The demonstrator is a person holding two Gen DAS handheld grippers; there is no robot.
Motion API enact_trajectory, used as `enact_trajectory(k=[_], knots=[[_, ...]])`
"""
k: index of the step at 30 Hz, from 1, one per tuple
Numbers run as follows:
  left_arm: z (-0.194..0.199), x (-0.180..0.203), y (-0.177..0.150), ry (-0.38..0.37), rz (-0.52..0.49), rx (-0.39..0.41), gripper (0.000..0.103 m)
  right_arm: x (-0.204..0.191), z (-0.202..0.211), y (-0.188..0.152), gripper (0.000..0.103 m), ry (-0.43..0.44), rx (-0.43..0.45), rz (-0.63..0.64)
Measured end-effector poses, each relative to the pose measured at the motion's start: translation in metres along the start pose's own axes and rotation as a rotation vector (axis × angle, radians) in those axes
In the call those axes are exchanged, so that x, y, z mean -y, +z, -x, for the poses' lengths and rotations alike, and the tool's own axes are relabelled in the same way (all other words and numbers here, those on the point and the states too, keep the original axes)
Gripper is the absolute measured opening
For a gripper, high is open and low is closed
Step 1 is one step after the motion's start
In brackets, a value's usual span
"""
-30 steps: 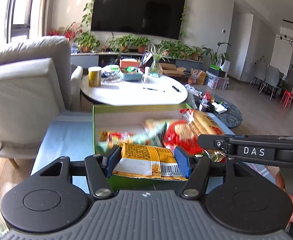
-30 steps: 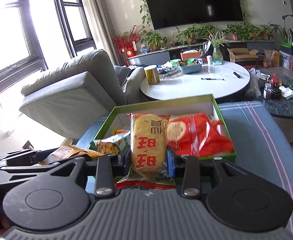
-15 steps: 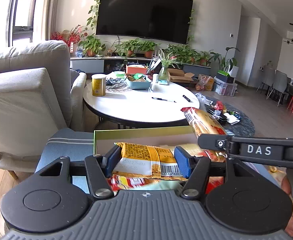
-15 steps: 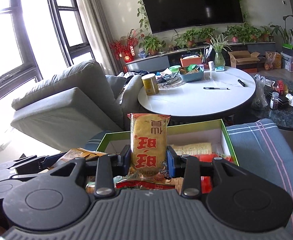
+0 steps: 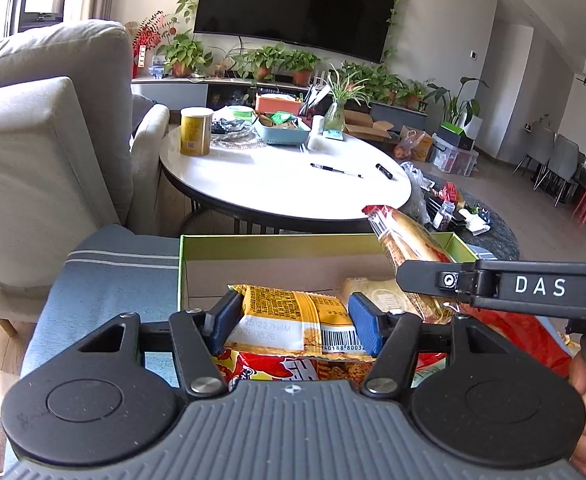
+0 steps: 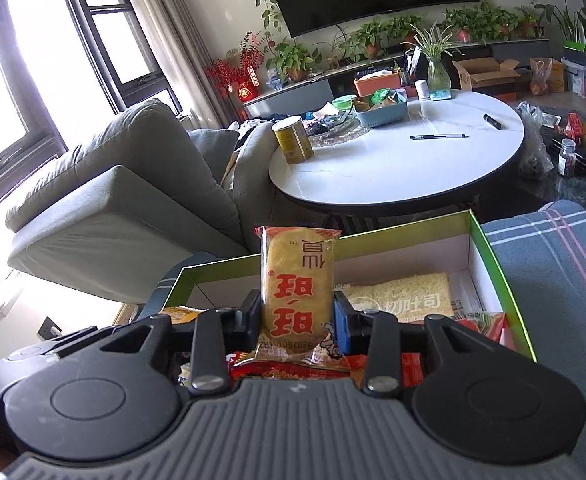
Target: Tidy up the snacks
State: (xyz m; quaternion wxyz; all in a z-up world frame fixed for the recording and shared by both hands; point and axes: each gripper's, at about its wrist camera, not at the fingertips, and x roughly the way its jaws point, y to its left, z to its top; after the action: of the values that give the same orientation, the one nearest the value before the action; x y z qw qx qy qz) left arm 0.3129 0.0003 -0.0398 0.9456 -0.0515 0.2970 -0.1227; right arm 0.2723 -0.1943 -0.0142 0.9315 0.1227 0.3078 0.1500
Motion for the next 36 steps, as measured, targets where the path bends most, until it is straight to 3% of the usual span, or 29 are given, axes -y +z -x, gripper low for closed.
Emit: enact_trajectory(k=[7, 24, 36], knots=[[-0.007, -0.004, 0.001, 0.018, -0.020, 0.029, 0.058, -0.002, -0.006, 0.002, 0.084, 0.010, -0.017, 0.002], [0.018, -0.025, -0.005, 0.058, 0.053, 0.061, 0.065, -0.013, -0.022, 0.003, 0.086, 0.012, -0.050, 0.026], [0.056, -0.022, -0.018, 0.045, 0.049, 0.093, 0.066, -0.001, 0.020, -0.008, 0.086, -0.015, 0.000, 0.004]])
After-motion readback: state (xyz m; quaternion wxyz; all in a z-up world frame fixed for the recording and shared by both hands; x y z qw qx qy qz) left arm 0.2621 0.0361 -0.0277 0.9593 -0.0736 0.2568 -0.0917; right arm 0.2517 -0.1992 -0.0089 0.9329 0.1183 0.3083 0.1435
